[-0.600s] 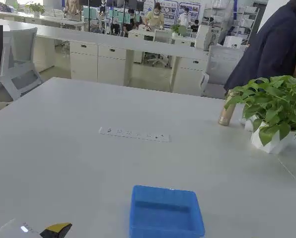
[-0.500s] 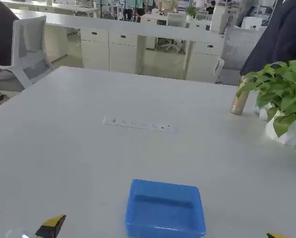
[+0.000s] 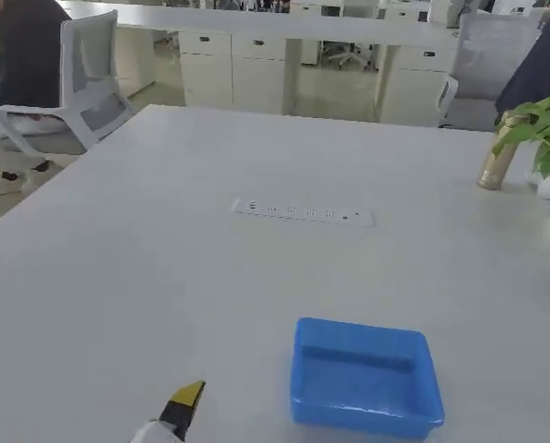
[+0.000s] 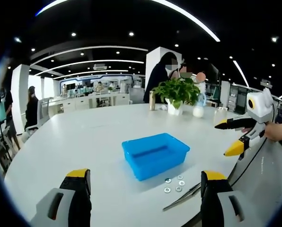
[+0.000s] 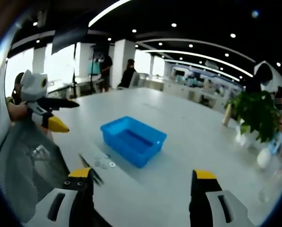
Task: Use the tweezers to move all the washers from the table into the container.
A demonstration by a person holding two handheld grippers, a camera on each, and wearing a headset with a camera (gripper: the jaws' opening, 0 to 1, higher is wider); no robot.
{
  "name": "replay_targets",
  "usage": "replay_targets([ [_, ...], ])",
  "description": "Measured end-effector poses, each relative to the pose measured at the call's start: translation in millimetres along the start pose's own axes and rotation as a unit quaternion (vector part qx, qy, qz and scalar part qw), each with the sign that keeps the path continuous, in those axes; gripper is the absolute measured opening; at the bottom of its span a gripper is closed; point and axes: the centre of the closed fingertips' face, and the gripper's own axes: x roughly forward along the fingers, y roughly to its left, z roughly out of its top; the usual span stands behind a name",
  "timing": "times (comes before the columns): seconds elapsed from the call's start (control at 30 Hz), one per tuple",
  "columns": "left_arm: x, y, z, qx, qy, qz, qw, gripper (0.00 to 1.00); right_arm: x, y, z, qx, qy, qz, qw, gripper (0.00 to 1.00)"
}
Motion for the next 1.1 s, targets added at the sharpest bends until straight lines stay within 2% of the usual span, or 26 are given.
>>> replay_targets([
  [0.03, -0.1, -0.9, -1.2, -0.003, 0.003, -0.002, 1.0, 0.99, -1.9, -2.5, 1.6, 0.003, -0.006, -0.004, 1.0, 0.81],
  [0.13, 1.9, -6.2, -3.0, -0.001, 0.005, -0.008, 1.0, 0.99, -13.1, -21.5, 15.1, 0.025, -0.054, -0.043, 0.9973, 0.8],
  [0.2, 4.2, -15.8, -3.8, 0.002, 0.007, -0.027, 0.9996, 0.99, -17.9, -30.3, 14.5, 0.034, -0.058, -0.058, 0.996, 0.79],
  [0.27, 5.2, -25.3, -5.3, 0.014, 0.012, -0.044, 0.9989, 0.99, -17.1, -32.3, 9.7, 0.038, -0.044, -0.06, 0.9965, 0.79],
  [0.3, 5.3, -27.5, -5.6, 0.018, 0.013, -0.049, 0.9985, 0.99, -16.3, -32.4, 4.7, 0.039, -0.029, -0.062, 0.9969, 0.79],
  [0.37, 5.2, -32.2, -6.4, 0.028, 0.014, -0.057, 0.9979, 0.99, -14.1, -25.7, 6.9, 0.031, -0.028, -0.05, 0.9979, 0.79],
  [0.43, 4.5, -31.3, -6.2, 0.028, 0.015, -0.056, 0.9979, 0.99, -12.7, -20.5, 9.7, 0.028, -0.031, -0.037, 0.9984, 0.8],
  [0.47, 4.4, -27.8, -5.4, 0.019, 0.013, -0.051, 0.9985, 0.99, -11.9, -17.1, 10.5, 0.043, -0.03, -0.023, 0.9983, 0.82],
  [0.53, 3.4, -20.2, -5.0, -0.011, 0.009, -0.036, 0.9992, 0.99, -15.3, -10.6, 18.0, 0.076, -0.046, 0.01, 0.996, 0.86],
  [0.6, 1.4, -14.8, -4.9, -0.012, 0.007, -0.027, 0.9995, 0.99, -22.5, -15.0, 38.3, 0.065, -0.098, 0.025, 0.9927, 0.82],
  [0.67, 0.4, -7.7, -6.0, -0.008, 0.01, -0.012, 0.9999, 0.99, -25.9, -31.8, 36.0, 0.062, -0.083, 0.012, 0.9946, 0.87],
  [0.7, 0.2, -3.5, -6.7, -0.025, 0.011, -0.001, 0.9996, 0.99, -26.3, -38.9, 37.5, 0.092, -0.097, 0.001, 0.991, 0.9],
  [0.73, 0.2, -2.0, -6.5, -0.033, 0.01, 0.0, 0.9994, 0.99, -26.4, -37.1, 40.8, 0.126, -0.12, 0.005, 0.9847, 0.93],
  [0.77, -0.3, 0.6, -6.5, -0.039, 0.008, 0.005, 0.9992, 0.99, -25.5, -30.7, 38.5, 0.175, -0.133, 0.023, 0.9753, 0.96],
  [0.8, -1.0, 1.3, -6.2, -0.039, 0.008, 0.009, 0.9992, 0.99, -24.4, -23.3, 29.7, 0.153, -0.092, 0.04, 0.9831, 0.98],
  [0.83, -1.2, 1.2, -5.6, -0.038, 0.007, 0.01, 0.9992, 0.99, -24.9, -28.3, 29.4, 0.123, -0.086, 0.015, 0.9886, 0.95],
  [0.87, -1.3, 0.0, -5.4, -0.036, 0.007, 0.008, 0.9993, 0.99, -23.9, -34.8, 39.4, 0.081, -0.115, -0.003, 0.9901, 0.92],
  [0.93, -0.8, -0.7, -7.0, -0.02, 0.014, 0.011, 0.9996, 0.99, -21.8, -29.6, 30.9, 0.108, -0.098, 0.012, 0.9892, 0.92],
  [1.0, -1.1, 1.4, -9.9, -0.023, 0.022, 0.016, 0.9994, 0.99, -20.9, -34.0, 26.2, 0.114, -0.091, 0.009, 0.9892, 0.92],
  [1.1, -3.2, 5.2, -10.1, -0.037, 0.02, 0.023, 0.9988, 0.99, -25.7, -40.5, 29.7, 0.123, -0.109, 0.002, 0.9864, 0.92],
])
